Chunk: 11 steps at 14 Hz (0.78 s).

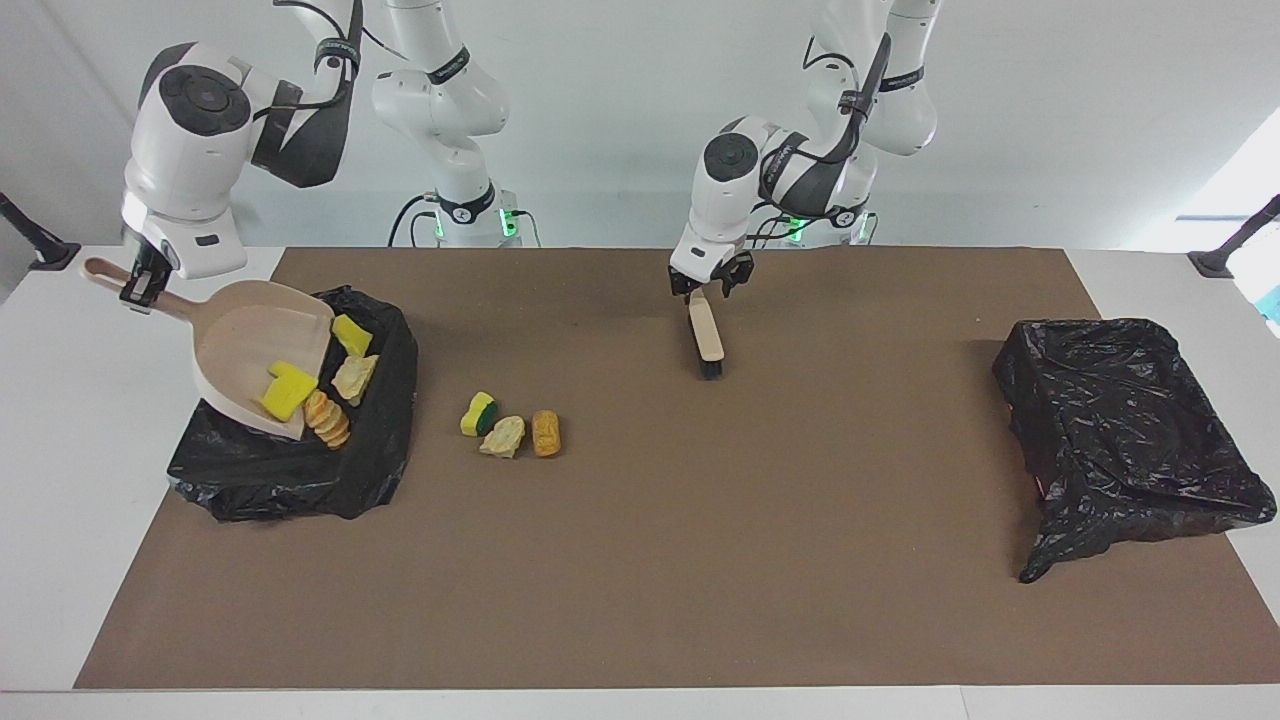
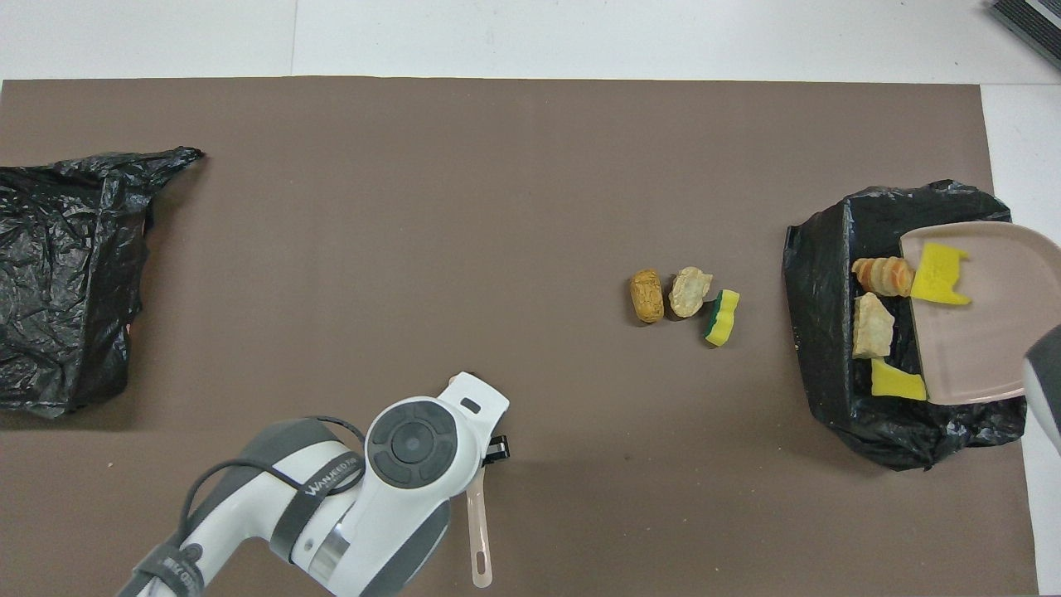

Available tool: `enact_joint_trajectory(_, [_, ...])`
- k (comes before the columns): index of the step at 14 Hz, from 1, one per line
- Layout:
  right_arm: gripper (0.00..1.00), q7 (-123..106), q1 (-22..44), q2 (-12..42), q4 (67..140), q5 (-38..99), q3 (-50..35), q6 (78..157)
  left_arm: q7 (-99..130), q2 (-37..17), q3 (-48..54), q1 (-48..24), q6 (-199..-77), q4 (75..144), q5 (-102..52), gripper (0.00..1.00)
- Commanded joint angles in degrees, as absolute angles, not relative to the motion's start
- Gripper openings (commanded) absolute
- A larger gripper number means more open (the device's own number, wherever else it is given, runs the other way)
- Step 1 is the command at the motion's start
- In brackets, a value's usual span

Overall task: Sweep and dump trash in bin
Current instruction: 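Tip the dustpan into the black bin with the right gripper, then lower the brush with the left gripper while the right gripper lifts the dustpan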

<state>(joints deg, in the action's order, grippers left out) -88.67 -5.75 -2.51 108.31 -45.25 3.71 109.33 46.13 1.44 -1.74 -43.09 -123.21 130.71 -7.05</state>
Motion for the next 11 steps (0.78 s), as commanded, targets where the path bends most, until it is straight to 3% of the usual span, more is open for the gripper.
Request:
enact_joint_trajectory(1, [0.0,-89.6,-1.3,-3.9,108.7,-52.3,3.5,105.8,43.7,-3.1,-1.5,-37.8,-123.1,124.5,-6.3,1.0])
enact_joint_trajectory(6, [0.0,-89.0,2.5,-4.4,108.8,-58.0,3.2,100.6,30.3,-11.5,-1.5,-28.9,-118.3,109.8,-6.3,1.0])
enact_joint_trajectory(11, [0.0,-84.5,7.1,-5.6,109.2,-61.4,3.0,93.3,16.7,-9.6,-2.2,-18.4,-110.6,104.9,-6.3,1.0])
